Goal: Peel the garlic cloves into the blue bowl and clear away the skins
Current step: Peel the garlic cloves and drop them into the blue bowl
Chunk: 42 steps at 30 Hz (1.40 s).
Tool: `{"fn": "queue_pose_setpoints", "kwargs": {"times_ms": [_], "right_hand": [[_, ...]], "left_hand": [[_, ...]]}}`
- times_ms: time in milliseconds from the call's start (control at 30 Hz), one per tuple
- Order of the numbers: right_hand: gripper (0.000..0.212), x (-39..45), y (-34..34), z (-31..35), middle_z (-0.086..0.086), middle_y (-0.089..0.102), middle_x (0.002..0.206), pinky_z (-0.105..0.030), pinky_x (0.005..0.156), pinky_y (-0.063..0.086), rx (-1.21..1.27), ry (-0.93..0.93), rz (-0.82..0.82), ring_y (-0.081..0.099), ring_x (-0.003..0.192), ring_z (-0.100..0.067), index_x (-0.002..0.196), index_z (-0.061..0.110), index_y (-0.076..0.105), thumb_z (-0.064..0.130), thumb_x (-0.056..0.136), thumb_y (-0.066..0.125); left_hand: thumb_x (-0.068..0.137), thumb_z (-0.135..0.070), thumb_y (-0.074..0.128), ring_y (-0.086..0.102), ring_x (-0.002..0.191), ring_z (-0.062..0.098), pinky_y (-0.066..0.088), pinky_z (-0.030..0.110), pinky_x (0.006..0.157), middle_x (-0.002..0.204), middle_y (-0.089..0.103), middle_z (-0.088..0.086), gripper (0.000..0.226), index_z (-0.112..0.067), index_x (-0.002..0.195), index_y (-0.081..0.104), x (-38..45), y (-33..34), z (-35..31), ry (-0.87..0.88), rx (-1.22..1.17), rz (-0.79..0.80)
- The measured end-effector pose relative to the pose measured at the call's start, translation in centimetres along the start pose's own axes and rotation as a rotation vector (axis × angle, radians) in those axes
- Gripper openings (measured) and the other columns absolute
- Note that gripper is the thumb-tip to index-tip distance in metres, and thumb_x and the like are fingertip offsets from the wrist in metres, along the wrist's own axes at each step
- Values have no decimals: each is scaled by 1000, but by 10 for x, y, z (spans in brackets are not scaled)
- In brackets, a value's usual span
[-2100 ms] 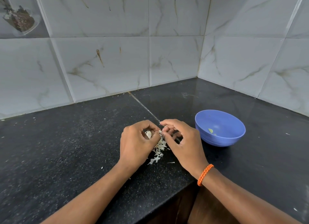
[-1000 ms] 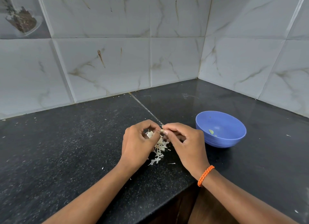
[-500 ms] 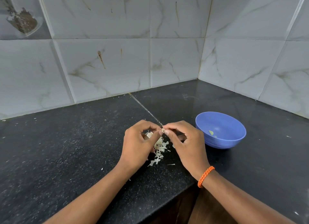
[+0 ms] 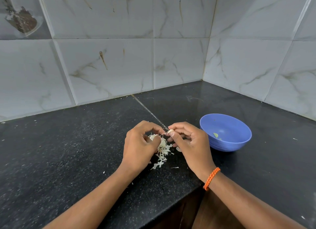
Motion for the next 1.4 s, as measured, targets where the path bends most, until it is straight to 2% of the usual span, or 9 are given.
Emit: {"fn": "queue_pose_setpoints", "kwargs": {"times_ms": [67, 200, 300, 400, 733, 867, 1067, 1233, 1400], "right_hand": [[14, 0, 0, -1, 3, 81, 95, -37, 69, 67, 52, 20, 13, 79, 88, -20, 112, 14, 77, 7, 101, 71], [14, 0, -1, -2, 0, 77, 96, -31, 63, 63, 71, 36, -6, 76, 87, -24, 109, 17, 79, 8, 99, 73], [16, 0, -2, -3, 0, 77, 98, -29, 62, 63, 53, 29, -9, 75, 87, -24, 111, 16, 80, 8, 99, 73], [17, 0, -3, -5, 3, 78, 97, -31, 61, 64, 45, 42, -21, 76, 86, -22, 112, 16, 81, 9, 99, 73], [15, -1, 0, -2, 3, 81, 92, -35, 59, 65, 53, 43, 15, 79, 83, -21, 107, 15, 80, 6, 96, 77], [16, -2, 3, 0, 3, 80, 92, -36, 60, 65, 16, 17, 32, 79, 83, -20, 106, 17, 80, 5, 95, 77], [15, -4, 4, 5, 10, 79, 91, -35, 61, 65, -74, -36, 20, 78, 84, -17, 105, 18, 80, 7, 94, 79], [20, -5, 7, 8, 11, 78, 98, -25, 61, 60, -119, -42, 40, 76, 88, -13, 111, 20, 79, 17, 91, 83], [11, -5, 9, 9, 12, 78, 91, -25, 66, 62, -130, -68, 43, 78, 85, -12, 105, 17, 81, 21, 95, 80]], "left_hand": [[90, -27, 67, 69, 63, 29, 59, 55, 65, 102, 73, -13, 16, -37, 82, 77, -1, -1, 0, 4, 13, -1], [98, -47, 69, 71, 63, 19, 60, 53, 69, 98, 72, -17, 26, -36, 75, 74, 0, -3, 1, 3, 93, -30], [92, -31, 85, 69, 57, 15, 60, 47, 65, 99, 72, -19, 17, -38, 85, 71, 1, -3, 3, 11, 131, -25], [93, -18, 83, 71, 57, 18, 60, 44, 64, 103, 73, -19, 23, -40, 94, 74, 0, -1, 3, -18, 104, -7], [97, -18, 82, 72, 51, 20, 49, 25, 52, 99, 78, -14, 11, -27, 91, 81, -2, 1, -4, -45, 7, 20], [95, -16, 81, 72, 50, 21, 48, 28, 51, 81, 77, -10, 13, -28, 91, 79, -3, 0, -3, -61, -9, 3], [96, -17, 78, 71, 50, 16, 52, 32, 55, 80, 77, -11, 15, -28, 86, 79, -3, -2, -6, -43, 32, -24], [92, -22, 80, 71, 53, 18, 61, 49, 62, 82, 76, -14, 17, -34, 80, 76, -3, -6, -4, -34, 77, -66], [89, -21, 82, 70, 55, 18, 60, 46, 61, 85, 76, -15, 17, -32, 79, 75, -4, -5, -9, -16, 83, -64]]}}
Point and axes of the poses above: each hand's wrist, its own x-axis towards the middle knuckle, its own y-axis out of the palm, z = x × y, the point moved 7 cm from there along x, towards the middle knuckle
